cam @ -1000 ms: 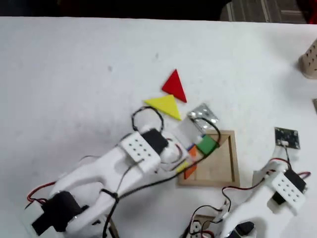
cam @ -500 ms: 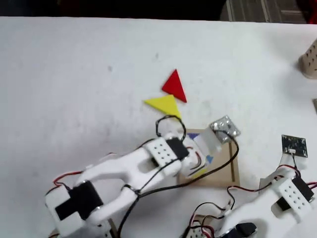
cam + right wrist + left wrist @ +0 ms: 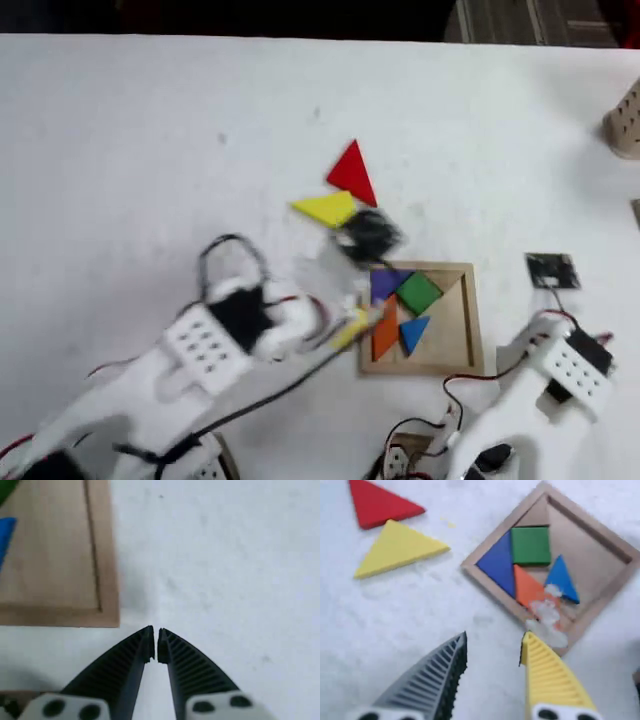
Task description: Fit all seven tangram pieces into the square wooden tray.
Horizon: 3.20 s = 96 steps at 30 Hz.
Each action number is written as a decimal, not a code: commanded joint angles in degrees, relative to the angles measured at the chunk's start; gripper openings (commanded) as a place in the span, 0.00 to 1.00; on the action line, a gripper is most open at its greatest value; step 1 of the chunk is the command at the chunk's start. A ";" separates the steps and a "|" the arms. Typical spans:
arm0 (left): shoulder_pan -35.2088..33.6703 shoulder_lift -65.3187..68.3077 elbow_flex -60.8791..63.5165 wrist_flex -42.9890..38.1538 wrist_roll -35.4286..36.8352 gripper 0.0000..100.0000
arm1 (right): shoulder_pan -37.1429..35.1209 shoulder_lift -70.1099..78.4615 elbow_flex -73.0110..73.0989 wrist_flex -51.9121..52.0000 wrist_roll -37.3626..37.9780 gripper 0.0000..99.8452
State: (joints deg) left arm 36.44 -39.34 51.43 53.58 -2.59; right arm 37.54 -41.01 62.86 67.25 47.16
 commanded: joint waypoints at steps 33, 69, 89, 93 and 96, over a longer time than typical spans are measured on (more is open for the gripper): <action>-20.97 -3.47 14.59 -15.03 0.00 0.20 | -42.51 5.14 6.95 -10.07 -10.64 0.02; -21.23 -3.47 15.56 -16.62 -0.35 0.20 | -28.09 6.29 -12.75 -3.91 -25.49 0.02; -21.32 -3.47 15.56 -16.62 -0.35 0.20 | -32.31 34.33 -20.04 -11.21 -22.33 0.02; -22.46 -3.47 15.56 -16.70 -0.35 0.20 | -35.47 34.33 -19.96 -8.13 -20.31 0.02; -22.55 -3.47 15.56 -16.70 -0.35 0.20 | -37.93 34.33 -19.96 -6.11 -19.25 0.02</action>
State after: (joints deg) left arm 14.55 -41.01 67.52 38.64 -2.59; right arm 2.99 -6.81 45.19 59.25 26.24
